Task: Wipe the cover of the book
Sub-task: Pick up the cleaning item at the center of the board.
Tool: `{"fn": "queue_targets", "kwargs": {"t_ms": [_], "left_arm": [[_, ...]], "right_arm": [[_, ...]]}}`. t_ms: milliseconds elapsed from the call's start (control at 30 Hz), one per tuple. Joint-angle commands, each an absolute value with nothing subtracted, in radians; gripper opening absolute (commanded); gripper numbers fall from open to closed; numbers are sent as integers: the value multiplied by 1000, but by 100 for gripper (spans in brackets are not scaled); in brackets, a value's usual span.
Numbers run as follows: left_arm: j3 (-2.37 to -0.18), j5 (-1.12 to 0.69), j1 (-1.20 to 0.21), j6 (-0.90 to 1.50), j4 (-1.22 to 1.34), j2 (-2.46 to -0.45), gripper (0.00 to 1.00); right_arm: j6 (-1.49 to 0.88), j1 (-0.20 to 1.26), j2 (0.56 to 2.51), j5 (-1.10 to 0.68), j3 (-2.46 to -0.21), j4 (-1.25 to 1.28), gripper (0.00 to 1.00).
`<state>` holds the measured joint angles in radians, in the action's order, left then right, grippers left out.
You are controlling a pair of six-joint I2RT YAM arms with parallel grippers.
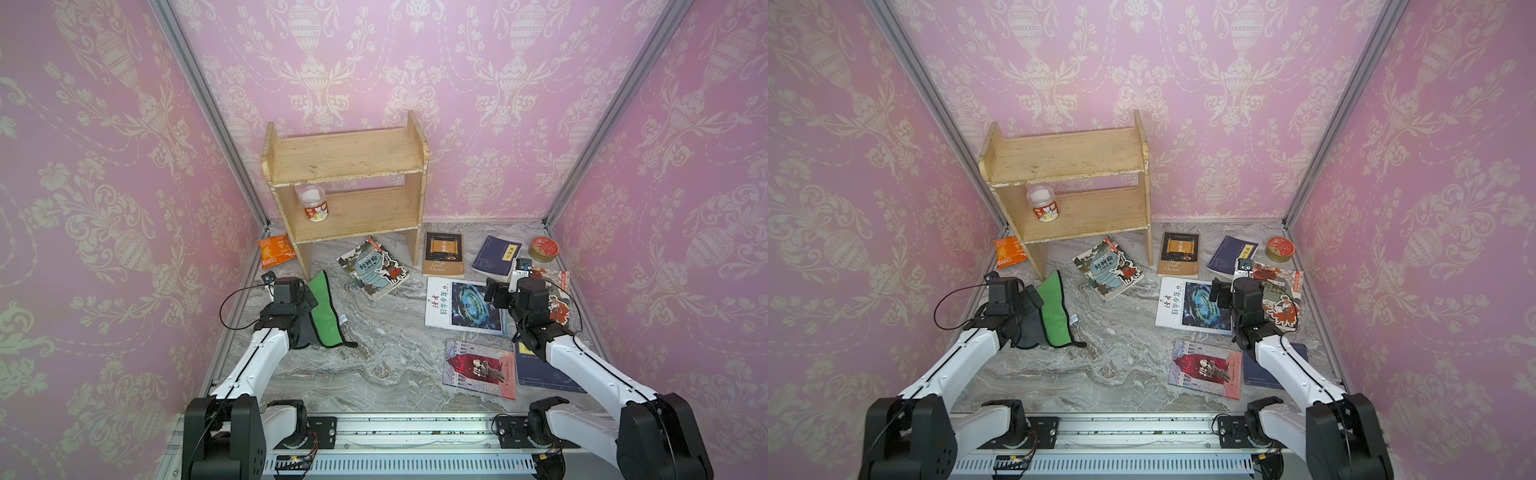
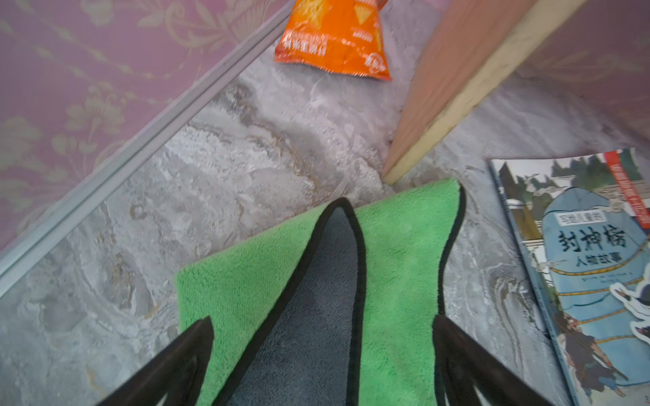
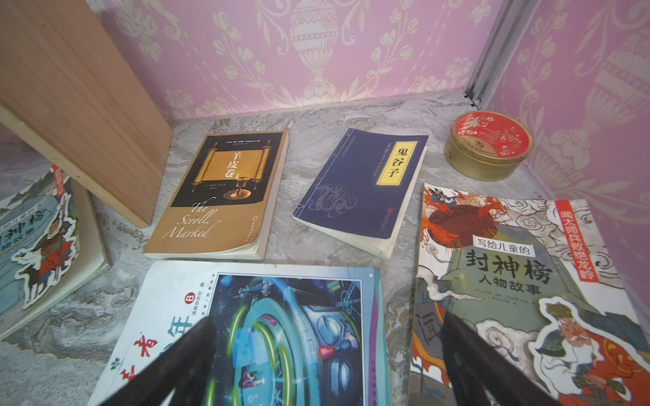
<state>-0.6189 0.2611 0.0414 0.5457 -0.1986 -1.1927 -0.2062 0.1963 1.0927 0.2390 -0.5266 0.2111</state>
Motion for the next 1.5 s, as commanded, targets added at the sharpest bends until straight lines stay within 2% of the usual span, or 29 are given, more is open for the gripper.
{"fn": "queue_targets", "kwargs": {"t_ms": [0, 233, 367, 533, 633, 767, 967, 1233, 1467], "left_arm": [[-654, 272, 54, 671, -307, -1300, 99], [-708, 195, 57, 737, -337, -1475, 99], [-697, 143, 57, 750, -319, -1503, 90], [-660, 50, 32, 764, -285, -1544, 63], [-645, 44, -12, 763, -288, -1551, 53], [-621, 13, -64, 759, -281, -1535, 27], [-587, -105, -151, 716, -223, -1438, 0], [-558, -443, -201, 750, -46, -1197, 0], [-558, -590, -257, 882, 112, -1120, 0]], "right_arm": [[-279, 221, 1052, 171, -559, 113, 100], [-305, 265, 937, 154, -540, -8, 100], [-332, 274, 879, 134, -508, -35, 100], [-356, 282, 876, 111, -507, -76, 100], [-365, 288, 883, 99, -522, -90, 100], [-370, 301, 905, 71, -561, -105, 100], [-386, 352, 979, -89, -644, -102, 100], [-282, 471, 1086, -447, -733, 27, 100], [-133, 616, 1197, -482, -787, 86, 100]]}}
